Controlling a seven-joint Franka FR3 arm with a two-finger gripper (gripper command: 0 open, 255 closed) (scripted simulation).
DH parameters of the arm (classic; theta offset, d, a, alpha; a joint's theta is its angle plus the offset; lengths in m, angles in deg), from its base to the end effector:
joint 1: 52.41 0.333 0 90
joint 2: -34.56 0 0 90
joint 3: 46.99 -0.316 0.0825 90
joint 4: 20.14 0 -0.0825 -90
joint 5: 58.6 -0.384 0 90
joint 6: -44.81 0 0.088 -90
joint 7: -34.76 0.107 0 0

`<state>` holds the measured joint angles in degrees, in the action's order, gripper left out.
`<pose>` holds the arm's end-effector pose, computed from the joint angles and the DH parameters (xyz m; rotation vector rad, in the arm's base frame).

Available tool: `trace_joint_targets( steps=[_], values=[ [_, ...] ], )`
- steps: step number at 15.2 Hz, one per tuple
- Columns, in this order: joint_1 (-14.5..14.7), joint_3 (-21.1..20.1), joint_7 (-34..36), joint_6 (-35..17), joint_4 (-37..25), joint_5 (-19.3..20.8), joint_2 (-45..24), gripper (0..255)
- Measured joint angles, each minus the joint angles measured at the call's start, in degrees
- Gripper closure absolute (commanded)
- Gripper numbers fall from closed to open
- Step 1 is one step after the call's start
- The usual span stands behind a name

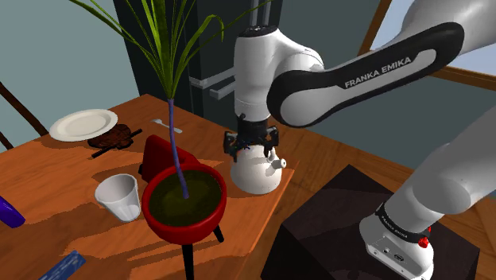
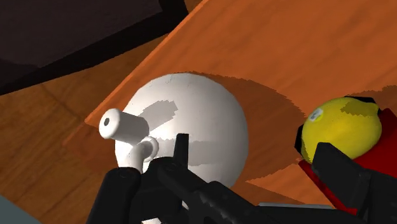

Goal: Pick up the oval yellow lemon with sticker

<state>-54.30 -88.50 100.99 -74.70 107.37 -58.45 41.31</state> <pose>0.3865 0.3251 0.4071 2.9685 -0.7084 0.0503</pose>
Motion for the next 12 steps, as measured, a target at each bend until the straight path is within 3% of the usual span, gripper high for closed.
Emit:
trace_joint_targets(
  steps=[5, 8, 12],
  values=[
    [2.1, -2.4, 15.5, 0.3, -10.0, 11.4, -15.9, 0],
    [6.4, -0.7, 23.4, 1.2, -16.8, 17.6, -25.3, 0],
    [12.0, 2.3, 30.2, 3.5, -26.1, 22.1, -35.0, 0]
  ],
)
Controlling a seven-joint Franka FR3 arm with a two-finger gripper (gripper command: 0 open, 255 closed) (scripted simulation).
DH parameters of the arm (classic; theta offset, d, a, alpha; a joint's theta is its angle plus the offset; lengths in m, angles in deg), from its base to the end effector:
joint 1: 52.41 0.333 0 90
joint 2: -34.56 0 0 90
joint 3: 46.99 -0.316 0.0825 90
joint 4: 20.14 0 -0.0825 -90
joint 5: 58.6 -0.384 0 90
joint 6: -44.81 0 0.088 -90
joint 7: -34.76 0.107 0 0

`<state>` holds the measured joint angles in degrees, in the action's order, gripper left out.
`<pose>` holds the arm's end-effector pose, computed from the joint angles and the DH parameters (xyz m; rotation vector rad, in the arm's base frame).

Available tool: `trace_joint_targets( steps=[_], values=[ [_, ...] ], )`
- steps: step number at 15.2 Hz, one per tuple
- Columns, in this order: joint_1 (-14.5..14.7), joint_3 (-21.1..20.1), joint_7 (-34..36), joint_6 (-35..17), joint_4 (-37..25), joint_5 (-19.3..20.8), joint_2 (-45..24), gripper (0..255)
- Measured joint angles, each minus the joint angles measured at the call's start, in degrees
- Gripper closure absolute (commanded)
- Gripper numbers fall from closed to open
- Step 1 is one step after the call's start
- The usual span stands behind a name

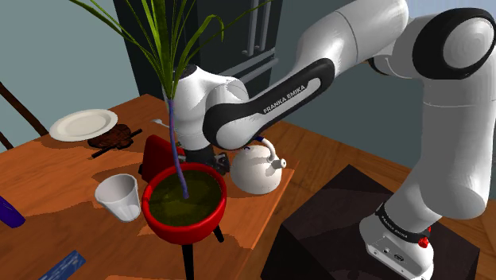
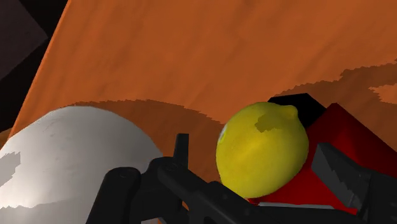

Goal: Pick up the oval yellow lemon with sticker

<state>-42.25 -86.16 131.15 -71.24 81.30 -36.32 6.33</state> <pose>0.4583 0.4424 0.3254 2.8617 -0.9959 -0.0020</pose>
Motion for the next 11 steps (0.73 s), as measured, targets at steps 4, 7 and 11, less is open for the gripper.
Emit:
trace_joint_targets(
  steps=[4, 7, 11],
  values=[
    [3.9, 2.3, 3.6, 0.1, -5.4, 2.6, -6.4, 0],
    [4.3, 3.0, 4.1, -1.3, -5.2, 3.5, -7.8, 0],
    [4.5, 3.2, 4.5, -2.6, -5.4, 4.0, -8.2, 255]
  ],
)
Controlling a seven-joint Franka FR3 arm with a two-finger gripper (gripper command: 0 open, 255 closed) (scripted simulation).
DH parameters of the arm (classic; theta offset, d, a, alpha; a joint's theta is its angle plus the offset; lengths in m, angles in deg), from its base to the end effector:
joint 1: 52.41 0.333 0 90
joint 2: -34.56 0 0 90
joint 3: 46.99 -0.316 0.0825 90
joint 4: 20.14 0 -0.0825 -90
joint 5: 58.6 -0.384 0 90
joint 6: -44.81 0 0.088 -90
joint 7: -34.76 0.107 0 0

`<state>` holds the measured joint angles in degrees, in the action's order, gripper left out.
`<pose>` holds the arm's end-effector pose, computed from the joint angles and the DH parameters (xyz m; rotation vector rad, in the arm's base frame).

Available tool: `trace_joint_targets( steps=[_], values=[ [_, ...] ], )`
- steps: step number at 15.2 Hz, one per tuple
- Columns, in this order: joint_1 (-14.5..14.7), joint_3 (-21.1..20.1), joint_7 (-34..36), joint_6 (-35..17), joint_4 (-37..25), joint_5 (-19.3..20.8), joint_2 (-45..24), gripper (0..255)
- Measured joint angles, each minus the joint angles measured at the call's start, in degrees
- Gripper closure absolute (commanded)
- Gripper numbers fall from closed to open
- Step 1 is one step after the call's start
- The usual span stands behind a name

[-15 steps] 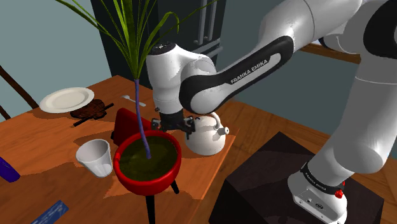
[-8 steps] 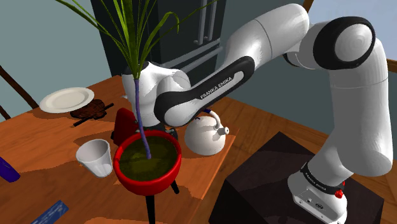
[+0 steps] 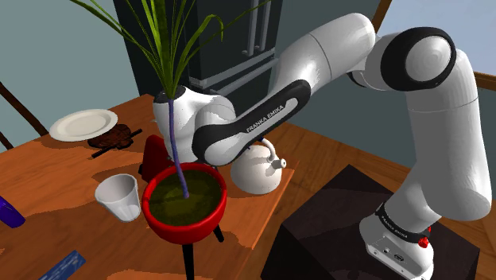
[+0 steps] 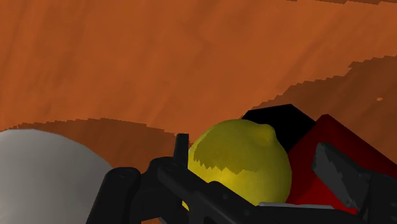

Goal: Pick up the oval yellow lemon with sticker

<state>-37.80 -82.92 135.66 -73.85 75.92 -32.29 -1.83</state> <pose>0.4739 0.4658 0.2785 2.8526 -1.0568 0.0061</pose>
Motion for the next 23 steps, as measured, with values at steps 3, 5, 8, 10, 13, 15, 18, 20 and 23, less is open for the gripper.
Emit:
trace_joint_targets(
  steps=[3, 5, 8, 10, 13, 15, 18, 20, 23],
  values=[
    [0.0, 0.0, -0.3, 0.2, -0.3, 0.1, -0.1, 255],
    [-0.1, 0.0, -0.3, 0.2, -0.2, 0.0, -0.1, 255],
    [0.1, 0.0, -0.2, 0.4, -0.5, 0.0, -0.2, 255],
    [0.1, 0.1, -0.1, 0.3, -0.5, 0.0, -0.2, 255],
    [-0.1, -0.2, -0.3, 1.1, -0.1, -0.4, 0.2, 255],
    [-0.2, -0.5, -0.6, 2.2, -0.4, -0.8, 0.8, 255],
    [-0.6, -1.0, -1.1, 3.6, -0.7, -1.6, 2.0, 255],
    [-0.7, -1.4, -1.5, 4.8, -1.2, -2.2, 2.8, 255],
    [-1.1, -2.0, -2.1, 6.5, -2.0, -3.0, 3.9, 255]
  ],
)
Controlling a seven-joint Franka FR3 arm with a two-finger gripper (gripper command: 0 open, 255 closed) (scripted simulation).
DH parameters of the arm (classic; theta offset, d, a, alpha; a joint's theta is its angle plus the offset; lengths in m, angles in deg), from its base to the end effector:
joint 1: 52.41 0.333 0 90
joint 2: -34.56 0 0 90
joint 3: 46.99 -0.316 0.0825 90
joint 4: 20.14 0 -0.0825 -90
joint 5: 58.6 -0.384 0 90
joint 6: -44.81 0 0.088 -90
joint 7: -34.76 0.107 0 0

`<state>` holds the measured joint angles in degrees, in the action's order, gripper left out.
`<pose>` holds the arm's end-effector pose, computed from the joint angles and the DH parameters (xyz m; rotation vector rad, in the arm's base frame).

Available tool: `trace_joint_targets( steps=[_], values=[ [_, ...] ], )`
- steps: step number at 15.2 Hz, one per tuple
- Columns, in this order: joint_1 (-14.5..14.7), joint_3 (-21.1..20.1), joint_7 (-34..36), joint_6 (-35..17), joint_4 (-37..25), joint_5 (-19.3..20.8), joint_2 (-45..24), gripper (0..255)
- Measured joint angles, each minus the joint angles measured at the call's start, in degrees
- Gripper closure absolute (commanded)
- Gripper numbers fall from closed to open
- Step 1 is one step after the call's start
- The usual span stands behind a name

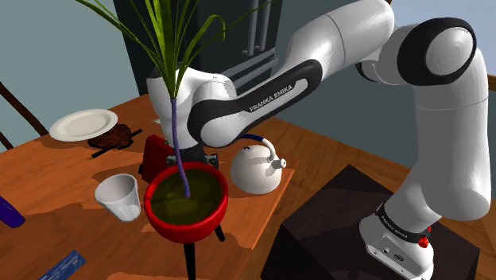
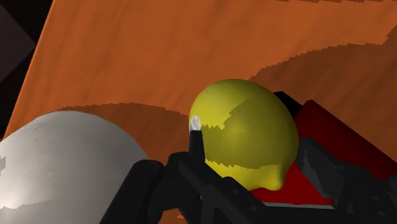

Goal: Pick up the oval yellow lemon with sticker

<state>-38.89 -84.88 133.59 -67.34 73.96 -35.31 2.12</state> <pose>0.4720 0.4641 0.3299 2.8371 -1.0443 -0.0078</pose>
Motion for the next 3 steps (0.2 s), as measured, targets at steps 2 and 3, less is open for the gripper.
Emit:
trace_joint_targets(
  steps=[2, 3],
  values=[
    [-0.2, -0.3, -0.2, 0.9, -0.2, -0.5, 0.8, 255],
    [-0.1, -0.4, -0.3, 1.3, -0.6, -0.6, 0.9, 255]
  ],
)
